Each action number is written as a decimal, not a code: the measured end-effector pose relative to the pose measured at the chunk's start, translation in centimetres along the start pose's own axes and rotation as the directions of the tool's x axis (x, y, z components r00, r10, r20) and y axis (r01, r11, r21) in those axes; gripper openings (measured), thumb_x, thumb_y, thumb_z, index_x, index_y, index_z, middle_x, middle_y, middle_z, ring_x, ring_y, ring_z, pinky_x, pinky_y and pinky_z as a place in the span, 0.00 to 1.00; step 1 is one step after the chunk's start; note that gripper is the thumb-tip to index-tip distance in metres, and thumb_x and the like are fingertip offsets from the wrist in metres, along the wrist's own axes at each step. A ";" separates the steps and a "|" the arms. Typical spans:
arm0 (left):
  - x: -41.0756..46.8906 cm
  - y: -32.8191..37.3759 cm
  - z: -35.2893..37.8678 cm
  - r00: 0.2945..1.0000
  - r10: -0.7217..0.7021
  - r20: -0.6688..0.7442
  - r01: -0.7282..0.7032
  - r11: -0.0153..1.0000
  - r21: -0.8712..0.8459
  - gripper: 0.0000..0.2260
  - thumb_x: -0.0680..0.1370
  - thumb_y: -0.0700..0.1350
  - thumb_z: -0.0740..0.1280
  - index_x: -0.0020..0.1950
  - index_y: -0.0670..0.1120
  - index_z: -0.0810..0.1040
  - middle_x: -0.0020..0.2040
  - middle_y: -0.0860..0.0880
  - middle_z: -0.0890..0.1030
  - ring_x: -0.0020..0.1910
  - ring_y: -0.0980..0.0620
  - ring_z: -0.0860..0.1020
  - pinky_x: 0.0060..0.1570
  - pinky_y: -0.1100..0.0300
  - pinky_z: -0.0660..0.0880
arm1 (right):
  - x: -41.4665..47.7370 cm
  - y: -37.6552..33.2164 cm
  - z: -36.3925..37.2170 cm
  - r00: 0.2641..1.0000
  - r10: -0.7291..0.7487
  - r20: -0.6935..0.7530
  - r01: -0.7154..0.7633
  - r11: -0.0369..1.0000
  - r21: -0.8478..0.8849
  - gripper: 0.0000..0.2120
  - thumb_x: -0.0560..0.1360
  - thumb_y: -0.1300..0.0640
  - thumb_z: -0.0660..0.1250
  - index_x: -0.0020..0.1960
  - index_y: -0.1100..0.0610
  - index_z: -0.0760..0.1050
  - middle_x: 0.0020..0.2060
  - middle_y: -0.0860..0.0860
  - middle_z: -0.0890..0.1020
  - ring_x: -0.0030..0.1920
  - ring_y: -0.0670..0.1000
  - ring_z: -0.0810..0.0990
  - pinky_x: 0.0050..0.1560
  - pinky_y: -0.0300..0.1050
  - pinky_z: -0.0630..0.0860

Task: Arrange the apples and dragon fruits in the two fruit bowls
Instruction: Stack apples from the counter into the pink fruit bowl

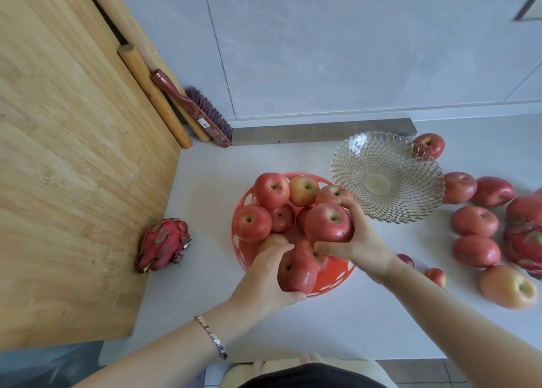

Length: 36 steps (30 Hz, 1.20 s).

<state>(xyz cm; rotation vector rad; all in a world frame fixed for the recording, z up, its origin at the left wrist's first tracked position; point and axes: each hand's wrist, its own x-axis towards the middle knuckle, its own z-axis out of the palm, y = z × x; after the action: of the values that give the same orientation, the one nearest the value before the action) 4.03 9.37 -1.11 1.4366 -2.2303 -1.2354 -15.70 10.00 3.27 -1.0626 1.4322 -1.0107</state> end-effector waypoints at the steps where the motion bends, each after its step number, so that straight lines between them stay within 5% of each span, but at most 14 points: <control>1: -0.4 0.2 -0.2 1.000 0.001 -0.016 -0.002 0.999 -0.048 0.31 0.62 0.50 0.76 0.61 0.50 0.69 0.62 0.54 0.71 0.63 0.59 0.70 0.62 0.60 0.71 | 0.0 0.0 0.6 1.000 0.007 0.012 -0.007 1.000 -0.004 0.34 0.50 0.56 0.77 0.53 0.44 0.68 0.51 0.49 0.78 0.48 0.46 0.80 0.48 0.42 0.79; 4: -1.4 0.1 -0.6 0.996 -0.060 -0.061 0.039 0.953 -0.300 0.31 0.65 0.37 0.75 0.62 0.54 0.66 0.58 0.55 0.75 0.56 0.64 0.76 0.53 0.65 0.75 | -0.2 -0.2 3.1 0.998 0.009 0.064 -0.010 1.000 0.016 0.34 0.52 0.54 0.76 0.54 0.46 0.67 0.49 0.43 0.76 0.43 0.33 0.78 0.43 0.29 0.74; 7: -1.2 -1.3 -1.1 0.976 -0.212 0.049 0.205 0.821 -0.533 0.36 0.69 0.28 0.69 0.72 0.49 0.58 0.56 0.50 0.76 0.45 0.61 0.81 0.44 0.66 0.77 | -0.2 -0.1 5.8 0.997 -0.036 0.074 0.041 0.997 -0.066 0.35 0.53 0.52 0.78 0.56 0.50 0.66 0.49 0.41 0.75 0.45 0.29 0.76 0.45 0.24 0.71; 11: -1.0 -1.6 -3.1 0.948 -0.276 0.158 0.305 0.643 -0.703 0.34 0.62 0.34 0.64 0.69 0.47 0.66 0.58 0.45 0.79 0.52 0.52 0.79 0.48 0.57 0.77 | 0.2 0.2 7.8 0.985 -0.082 0.154 0.120 0.959 -0.257 0.32 0.55 0.51 0.79 0.52 0.43 0.64 0.50 0.43 0.76 0.48 0.37 0.77 0.45 0.31 0.73; 13: -1.1 -1.3 -4.2 0.939 -0.269 0.214 0.323 0.474 -0.819 0.29 0.64 0.38 0.61 0.65 0.49 0.70 0.56 0.46 0.79 0.51 0.50 0.80 0.46 0.56 0.79 | 0.3 0.5 8.1 0.980 -0.108 0.169 0.160 0.931 -0.329 0.33 0.57 0.49 0.78 0.55 0.44 0.63 0.53 0.46 0.75 0.51 0.42 0.77 0.47 0.34 0.73; 15: -1.2 -1.0 -5.3 0.948 -0.252 0.196 0.290 0.418 -0.861 0.24 0.65 0.44 0.61 0.61 0.53 0.72 0.56 0.50 0.79 0.49 0.50 0.81 0.44 0.54 0.79 | 0.2 0.8 8.2 0.976 -0.125 0.180 0.187 0.902 -0.389 0.35 0.58 0.50 0.78 0.59 0.48 0.63 0.56 0.46 0.73 0.51 0.45 0.76 0.48 0.34 0.72; 18: -0.8 0.3 -6.5 0.957 -0.247 0.151 0.288 0.754 -0.591 0.33 0.61 0.57 0.69 0.65 0.58 0.67 0.57 0.56 0.76 0.53 0.57 0.78 0.49 0.63 0.76 | -0.3 1.0 8.5 0.961 -0.158 0.225 0.249 0.848 -0.468 0.39 0.59 0.52 0.78 0.64 0.51 0.63 0.54 0.43 0.69 0.50 0.43 0.74 0.46 0.28 0.69; 20: -0.6 0.9 -5.9 0.972 -0.207 0.114 0.232 0.927 -0.295 0.35 0.63 0.55 0.75 0.68 0.57 0.64 0.60 0.56 0.73 0.56 0.60 0.75 0.45 0.73 0.73 | -0.4 1.1 8.6 0.961 -0.138 0.241 0.244 0.832 -0.498 0.40 0.60 0.54 0.78 0.66 0.51 0.61 0.55 0.43 0.66 0.52 0.43 0.73 0.48 0.32 0.70; 25: -0.9 0.3 -5.5 0.979 -0.199 -0.039 0.184 0.953 -0.240 0.29 0.67 0.49 0.76 0.63 0.56 0.67 0.56 0.54 0.76 0.53 0.57 0.76 0.41 0.75 0.71 | 0.1 2.0 8.0 0.953 -0.124 0.278 0.279 0.725 -0.630 0.45 0.62 0.47 0.76 0.72 0.53 0.56 0.61 0.49 0.71 0.58 0.50 0.75 0.54 0.41 0.73; 29: -1.4 0.2 -5.9 0.966 -0.199 -0.163 0.174 0.972 -0.159 0.26 0.67 0.48 0.75 0.58 0.58 0.63 0.47 0.61 0.73 0.46 0.59 0.75 0.41 0.72 0.69 | -0.7 3.3 6.4 0.960 -0.052 0.274 0.252 0.581 -0.773 0.39 0.65 0.43 0.71 0.71 0.50 0.59 0.61 0.49 0.69 0.62 0.52 0.66 0.64 0.45 0.66; 32: -1.0 0.1 -5.2 0.984 -0.127 -0.128 0.136 0.988 0.067 0.28 0.66 0.51 0.75 0.60 0.51 0.65 0.48 0.55 0.72 0.47 0.52 0.74 0.42 0.63 0.67 | -1.6 4.2 5.1 0.971 -0.083 0.225 0.224 0.646 -0.730 0.36 0.64 0.46 0.73 0.68 0.53 0.65 0.61 0.50 0.70 0.63 0.53 0.67 0.64 0.42 0.65; 36: -0.1 -0.6 -3.2 0.995 -0.027 -0.091 0.043 0.983 0.177 0.30 0.68 0.51 0.73 0.66 0.45 0.66 0.53 0.50 0.69 0.54 0.48 0.71 0.47 0.64 0.66 | -2.0 4.5 4.0 0.968 -0.116 0.221 0.241 0.671 -0.701 0.36 0.63 0.47 0.72 0.67 0.57 0.67 0.62 0.51 0.71 0.63 0.53 0.68 0.60 0.36 0.61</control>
<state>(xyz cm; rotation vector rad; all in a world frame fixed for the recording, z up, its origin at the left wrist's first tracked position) 6.31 7.71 0.45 1.5681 -2.3152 -0.9808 -11.99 12.86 -1.01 -1.8530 1.6561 -0.4360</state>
